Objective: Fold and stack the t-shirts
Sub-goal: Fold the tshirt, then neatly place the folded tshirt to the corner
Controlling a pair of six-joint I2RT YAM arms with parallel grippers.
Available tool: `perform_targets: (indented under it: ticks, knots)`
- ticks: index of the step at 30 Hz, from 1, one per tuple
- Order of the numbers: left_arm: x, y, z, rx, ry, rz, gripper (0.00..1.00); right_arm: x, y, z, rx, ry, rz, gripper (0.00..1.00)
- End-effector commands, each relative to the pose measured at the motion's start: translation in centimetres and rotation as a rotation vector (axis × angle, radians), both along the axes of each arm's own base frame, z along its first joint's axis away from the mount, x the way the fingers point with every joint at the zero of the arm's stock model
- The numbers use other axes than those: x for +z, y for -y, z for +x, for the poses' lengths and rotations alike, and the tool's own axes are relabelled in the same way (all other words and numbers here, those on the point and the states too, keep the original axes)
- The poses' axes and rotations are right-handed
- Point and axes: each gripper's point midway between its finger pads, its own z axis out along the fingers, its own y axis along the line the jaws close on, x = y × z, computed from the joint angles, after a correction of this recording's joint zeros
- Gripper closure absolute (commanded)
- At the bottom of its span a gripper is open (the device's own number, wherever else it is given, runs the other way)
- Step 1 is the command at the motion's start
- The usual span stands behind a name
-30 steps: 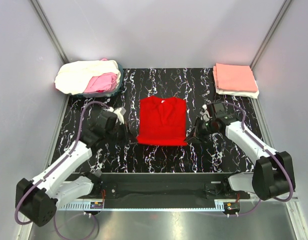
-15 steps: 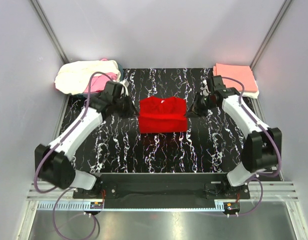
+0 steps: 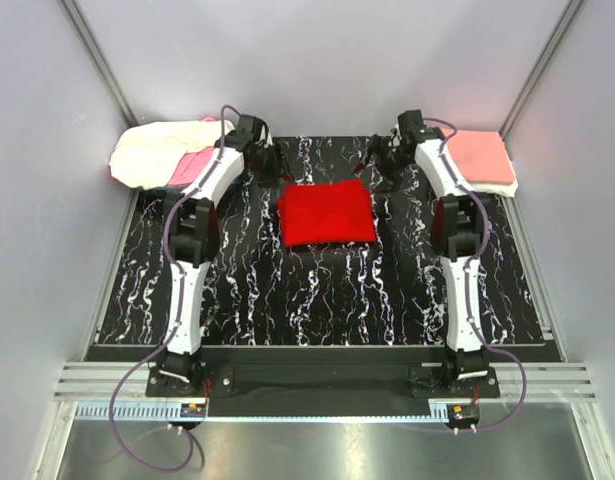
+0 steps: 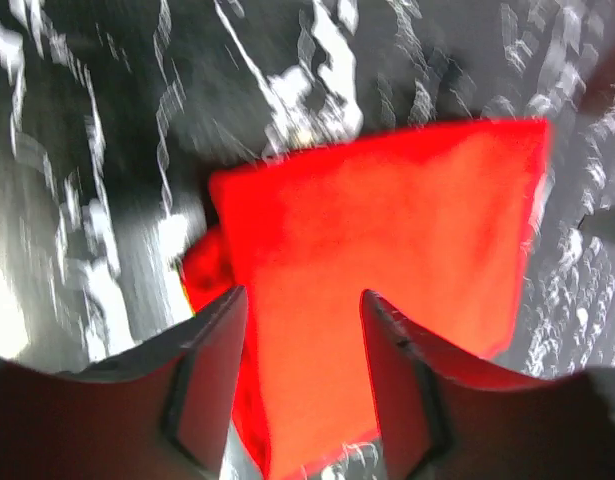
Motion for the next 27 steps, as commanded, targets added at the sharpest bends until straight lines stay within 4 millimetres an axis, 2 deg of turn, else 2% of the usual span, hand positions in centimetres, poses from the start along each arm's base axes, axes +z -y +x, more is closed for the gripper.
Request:
perform_targets:
  ticks: [1, 3, 4, 5, 7, 8, 10, 11, 12, 13, 15, 18, 19, 20, 21, 23, 25, 26, 27]
  knots:
    - [-0.1, -0.4, 1.6, -0.006, -0.043, -0.071, 0.44, -0.2, -0.1, 0.2, -0.006, -0.048, 0.027, 0.0]
    - [0.0, -1.1, 1.3, 0.011, -0.034, -0.059, 0.38, -0.3, 0.2, 0.4, 0.001, -0.016, 0.016, 0.0]
    - [1.0, -1.2, 1.8, 0.015, 0.022, -0.058, 0.34, -0.3, 0.5, 0.5, -0.007, -0.003, 0.005, 0.0]
    - [1.6, -1.7, 0.3, 0.022, 0.024, -0.046, 0.32, -0.3, 0.9, 0.3, -0.014, 0.018, 0.008, 0.0]
    - [3.1, -2.4, 0.1, 0.037, 0.083, -0.034, 0.3, -0.3, 1.0, -0.2, -0.019, 0.028, 0.034, 0.0]
    - [3.9, -2.7, -0.8, 0.042, 0.091, -0.025, 0.3, -0.6, 1.3, -0.7, -0.026, 0.033, 0.043, 0.0]
    - [4.2, -2.9, -1.7, 0.035, 0.095, -0.016, 0.3, -1.0, 1.6, -1.3, -0.028, 0.034, 0.051, 0.0]
    - [4.9, -3.0, -2.1, 0.033, 0.109, -0.019, 0.3, -1.9, 1.8, -1.9, -0.029, 0.022, 0.05, 0.0]
    - [3.4, -3.2, -3.2, 0.033, 0.071, -0.011, 0.3, -2.3, 2.0, -2.2, -0.031, 0.014, 0.05, 0.0]
    - [4.0, -3.1, -3.4, 0.03, 0.093, -0.019, 0.3, -3.3, 2.1, -3.0, -0.027, -0.012, 0.052, 0.0]
    - [2.3, -3.1, -4.6, 0.021, 0.059, -0.027, 0.31, -4.0, 2.4, -3.2, -0.023, -0.012, 0.049, 0.0]
    - [1.2, -3.0, -5.9, 0.014, 0.04, -0.038, 0.34, -5.5, 2.5, -3.2, -0.009, -0.018, 0.044, 0.0]
    - [-0.7, -3.2, -7.4, 0.014, -0.006, -0.035, 0.35, -5.9, 2.5, -3.0, -0.005, -0.018, 0.05, 0.0]
    - [-0.3, -3.1, -7.9, 0.013, 0.009, -0.042, 0.35, -7.0, 2.3, -2.9, 0.003, -0.023, 0.06, 0.0]
    - [-0.7, -2.9, -8.4, 0.008, 0.017, -0.052, 0.36, -7.6, 2.1, -2.9, 0.003, -0.032, 0.077, 0.02]
    - [-1.8, -3.1, -10.7, 0.005, -0.013, -0.042, 0.37, -8.9, 0.8, -2.8, 0.019, -0.04, 0.149, 0.08]
    - [-1.5, -2.9, -11.7, 0.004, 0.013, -0.057, 0.38, -9.9, -0.5, -3.3, 0.049, -0.07, 0.21, 0.13]
    - [-3.2, -2.9, -13.8, -0.004, -0.032, -0.058, 0.38, -10.1, -1.8, -3.8, 0.082, -0.072, 0.219, 0.16]
    - [-3.2, -2.7, -14.0, -0.003, -0.011, -0.074, 0.38, -10.2, -2.5, -4.2, 0.104, -0.075, 0.229, 0.18]
